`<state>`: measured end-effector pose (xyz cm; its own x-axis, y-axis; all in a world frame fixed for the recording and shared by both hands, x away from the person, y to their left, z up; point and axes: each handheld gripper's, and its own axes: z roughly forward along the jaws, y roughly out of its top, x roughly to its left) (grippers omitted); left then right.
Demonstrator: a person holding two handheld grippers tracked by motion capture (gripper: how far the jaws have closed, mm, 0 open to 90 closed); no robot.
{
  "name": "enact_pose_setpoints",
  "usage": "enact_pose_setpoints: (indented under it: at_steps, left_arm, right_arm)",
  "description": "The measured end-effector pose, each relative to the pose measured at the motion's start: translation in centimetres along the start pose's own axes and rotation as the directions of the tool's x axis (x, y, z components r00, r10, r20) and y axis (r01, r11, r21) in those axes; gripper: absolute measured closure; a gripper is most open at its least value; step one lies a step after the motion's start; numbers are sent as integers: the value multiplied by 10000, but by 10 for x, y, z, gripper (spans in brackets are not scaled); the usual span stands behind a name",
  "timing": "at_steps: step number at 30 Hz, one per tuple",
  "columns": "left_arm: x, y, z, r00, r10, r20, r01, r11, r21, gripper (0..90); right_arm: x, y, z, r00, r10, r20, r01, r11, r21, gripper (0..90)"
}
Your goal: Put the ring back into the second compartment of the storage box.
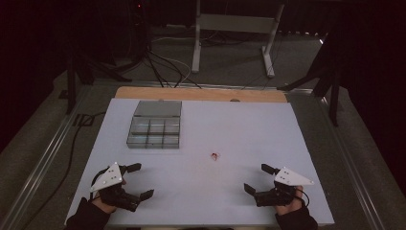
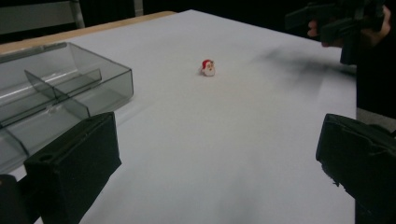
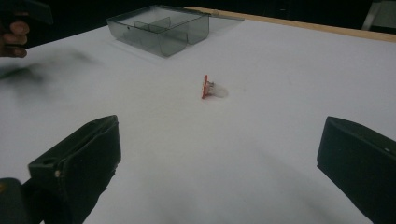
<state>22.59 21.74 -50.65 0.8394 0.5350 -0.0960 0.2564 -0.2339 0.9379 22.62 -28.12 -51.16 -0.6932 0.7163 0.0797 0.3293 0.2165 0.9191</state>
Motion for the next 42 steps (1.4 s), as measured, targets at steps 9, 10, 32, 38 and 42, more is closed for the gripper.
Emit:
enact_pose_setpoints:
  at_steps: [9, 10, 32, 38, 42]
  left_arm:
    - [-3, 12, 6, 9999, 139, -42, -139, 9999, 74, 1]
    - [-3, 13, 7, 9998, 186, -35, -186, 9998, 80, 1]
    - [-1, 41, 33, 9994, 225, 273, -225, 9997, 25, 1]
    - [0, 43, 41, 9996, 188, 219, -192, 9997, 170, 1]
    - [2, 46, 46, 9997, 119, 201, -123, 9997, 208, 1]
  right_arm:
    - [-1, 0, -1, 10000, 29, 14, -29, 10000, -42, 0]
    - [0, 0, -1, 10000, 22, 22, -22, 10000, -34, 0]
    - [0, 0, -1, 10000, 20, -12, -20, 10000, -11, 0]
    - [0, 0, -1, 10000, 1, -25, -1, 10000, -37, 0]
    - [0, 0, -1, 10000, 25, -35, -25, 10000, -36, 0]
